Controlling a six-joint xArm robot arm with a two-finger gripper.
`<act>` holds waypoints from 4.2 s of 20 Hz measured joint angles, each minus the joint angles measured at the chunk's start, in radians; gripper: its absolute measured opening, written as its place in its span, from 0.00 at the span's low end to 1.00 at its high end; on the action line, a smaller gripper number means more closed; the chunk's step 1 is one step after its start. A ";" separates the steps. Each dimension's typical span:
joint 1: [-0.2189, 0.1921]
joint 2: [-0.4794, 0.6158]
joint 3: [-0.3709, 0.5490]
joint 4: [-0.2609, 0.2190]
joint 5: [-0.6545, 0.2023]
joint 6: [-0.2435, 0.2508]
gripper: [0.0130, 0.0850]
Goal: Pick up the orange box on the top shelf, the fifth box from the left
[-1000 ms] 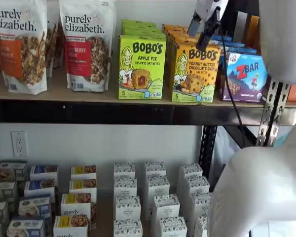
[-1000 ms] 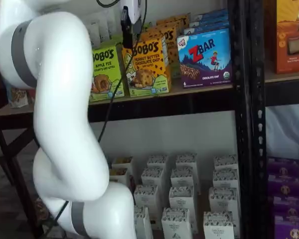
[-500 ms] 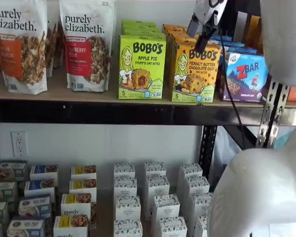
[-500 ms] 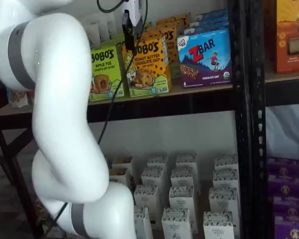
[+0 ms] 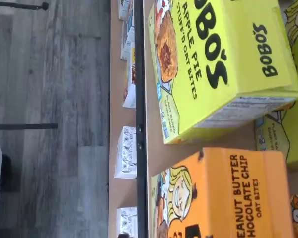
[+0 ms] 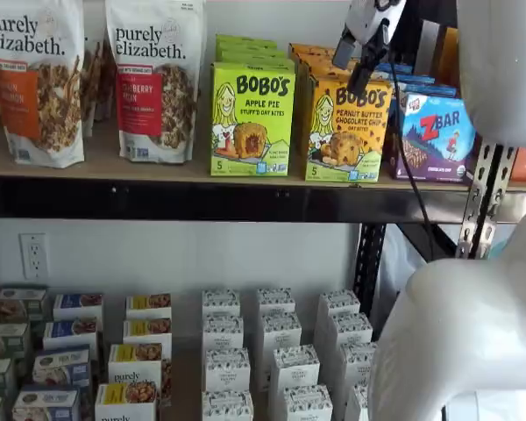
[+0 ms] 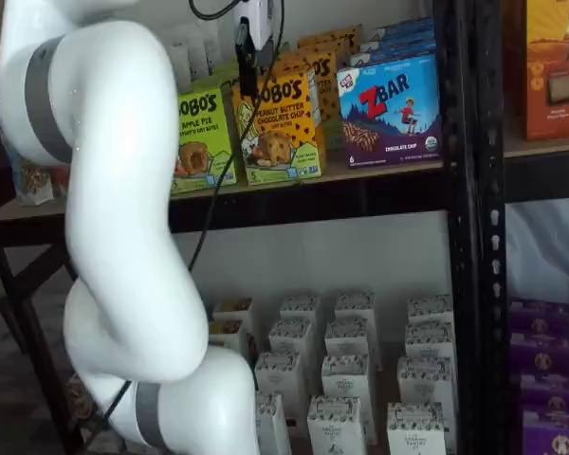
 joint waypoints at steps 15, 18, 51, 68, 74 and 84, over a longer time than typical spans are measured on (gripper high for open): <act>0.026 0.018 0.027 -0.043 -0.059 0.004 1.00; 0.040 0.028 0.030 -0.062 -0.064 0.012 1.00; 0.054 0.060 0.030 -0.068 -0.053 0.018 0.78; 0.055 0.057 0.035 -0.067 -0.059 0.019 0.67; 0.056 0.057 0.034 -0.067 -0.057 0.020 0.56; 0.058 0.057 0.034 -0.070 -0.058 0.022 0.56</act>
